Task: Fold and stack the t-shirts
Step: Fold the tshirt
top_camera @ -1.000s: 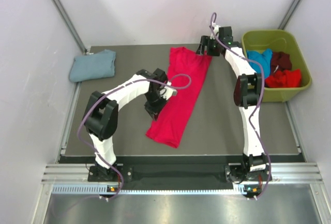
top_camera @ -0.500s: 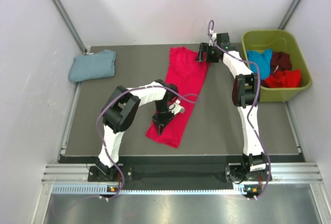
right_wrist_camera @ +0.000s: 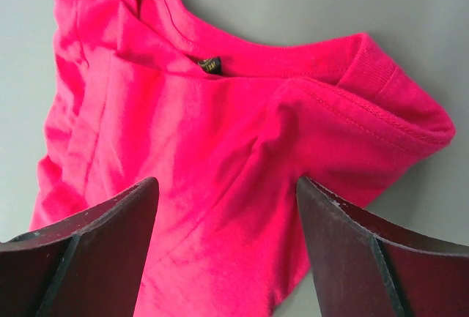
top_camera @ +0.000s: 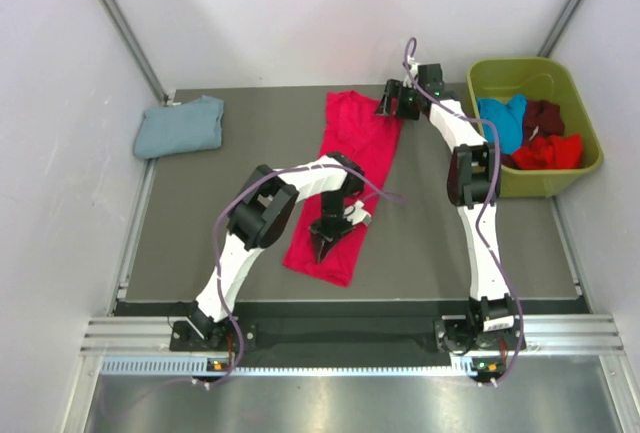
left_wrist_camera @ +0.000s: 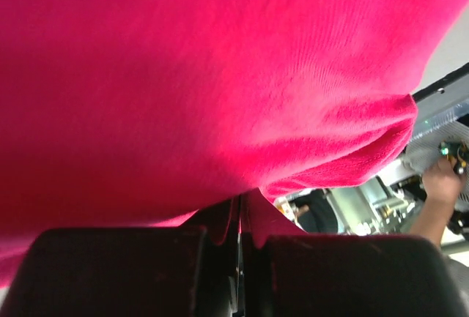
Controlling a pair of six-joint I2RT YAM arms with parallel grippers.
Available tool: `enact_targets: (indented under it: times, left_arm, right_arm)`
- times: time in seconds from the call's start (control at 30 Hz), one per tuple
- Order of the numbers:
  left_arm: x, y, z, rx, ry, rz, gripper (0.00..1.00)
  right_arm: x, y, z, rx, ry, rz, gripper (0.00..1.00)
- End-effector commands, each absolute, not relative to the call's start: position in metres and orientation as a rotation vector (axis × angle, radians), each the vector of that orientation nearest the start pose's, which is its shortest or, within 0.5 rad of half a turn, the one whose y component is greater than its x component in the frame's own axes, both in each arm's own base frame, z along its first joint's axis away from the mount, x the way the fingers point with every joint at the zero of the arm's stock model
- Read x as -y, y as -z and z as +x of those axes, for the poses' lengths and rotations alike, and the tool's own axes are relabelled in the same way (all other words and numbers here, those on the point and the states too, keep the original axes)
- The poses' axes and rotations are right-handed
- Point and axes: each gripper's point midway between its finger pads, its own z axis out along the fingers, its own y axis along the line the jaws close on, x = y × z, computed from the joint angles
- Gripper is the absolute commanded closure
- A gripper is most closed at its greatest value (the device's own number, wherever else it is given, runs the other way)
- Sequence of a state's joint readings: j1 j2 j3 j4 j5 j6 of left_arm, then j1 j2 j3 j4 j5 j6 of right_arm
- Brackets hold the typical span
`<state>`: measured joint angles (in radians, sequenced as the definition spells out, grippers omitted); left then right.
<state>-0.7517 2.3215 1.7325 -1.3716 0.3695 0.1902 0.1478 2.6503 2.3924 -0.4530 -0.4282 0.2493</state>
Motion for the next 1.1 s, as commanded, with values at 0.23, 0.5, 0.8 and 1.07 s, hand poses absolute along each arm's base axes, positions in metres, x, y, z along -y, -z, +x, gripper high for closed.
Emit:
enact_targets:
  times: [0.23, 0.5, 0.8, 1.07]
  left_arm:
    - [0.325, 0.032, 0.209, -2.987, 0.562, 1.634, 1.0]
    - [0.366, 0.021, 0.229, -2.799, 0.587, 1.678, 1.0]
    - [0.395, 0.016, 0.233, -2.681, 0.642, 1.695, 1.0]
    - [0.365, 0.003, 0.198, -2.754, 0.629, 1.746, 1.0]
  right_arm:
    - [-0.213, -0.055, 0.637, -2.255, -0.794, -0.13, 0.23]
    - [-0.196, -0.068, 0.636, -2.252, -0.757, -0.129, 0.23]
    - [-0.162, -0.077, 0.638, -2.254, -0.698, -0.106, 0.23]
    - [-0.153, -0.066, 0.653, -2.235, -0.664, -0.088, 0.22]
